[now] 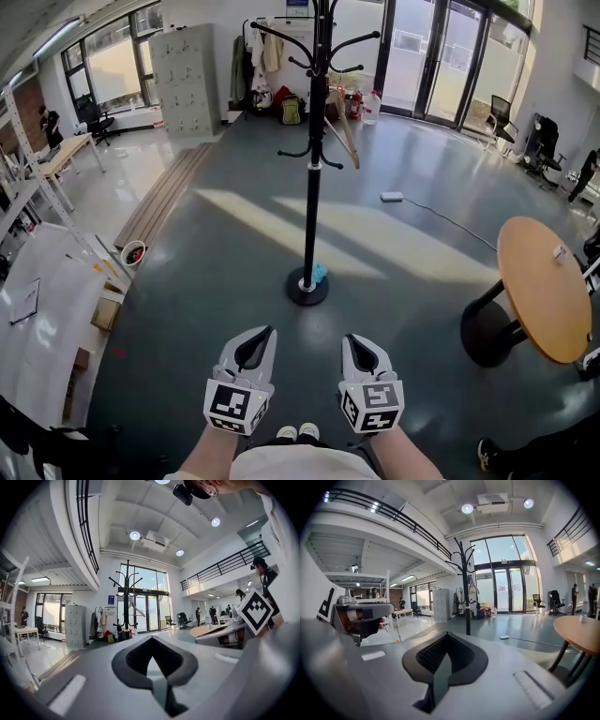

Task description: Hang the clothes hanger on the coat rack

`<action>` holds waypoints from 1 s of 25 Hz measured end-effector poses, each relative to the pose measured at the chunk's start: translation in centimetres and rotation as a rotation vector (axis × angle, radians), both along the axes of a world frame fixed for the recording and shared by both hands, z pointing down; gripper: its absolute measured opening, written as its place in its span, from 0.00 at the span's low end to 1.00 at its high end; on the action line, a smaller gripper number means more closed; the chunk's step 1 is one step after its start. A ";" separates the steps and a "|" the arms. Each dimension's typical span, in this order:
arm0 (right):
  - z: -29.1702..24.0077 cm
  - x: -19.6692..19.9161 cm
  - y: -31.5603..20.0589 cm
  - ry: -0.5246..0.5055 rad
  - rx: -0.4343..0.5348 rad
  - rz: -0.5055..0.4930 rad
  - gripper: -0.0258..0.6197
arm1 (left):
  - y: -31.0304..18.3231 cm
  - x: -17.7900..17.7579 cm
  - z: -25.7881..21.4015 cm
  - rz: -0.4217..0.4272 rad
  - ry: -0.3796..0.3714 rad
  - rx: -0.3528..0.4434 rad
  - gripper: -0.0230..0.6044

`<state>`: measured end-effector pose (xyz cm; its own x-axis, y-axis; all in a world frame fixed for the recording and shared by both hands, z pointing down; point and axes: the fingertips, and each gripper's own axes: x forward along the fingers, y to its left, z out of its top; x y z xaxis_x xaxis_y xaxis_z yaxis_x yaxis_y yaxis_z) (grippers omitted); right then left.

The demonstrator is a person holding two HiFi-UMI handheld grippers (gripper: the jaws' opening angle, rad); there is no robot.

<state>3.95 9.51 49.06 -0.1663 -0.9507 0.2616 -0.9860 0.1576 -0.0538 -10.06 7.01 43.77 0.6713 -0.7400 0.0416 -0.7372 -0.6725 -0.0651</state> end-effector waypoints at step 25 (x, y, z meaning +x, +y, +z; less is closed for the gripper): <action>-1.0 -1.4 0.1 0.017 0.003 0.005 0.08 | 0.2 -0.3 -0.7 0.043 -0.002 0.020 0.04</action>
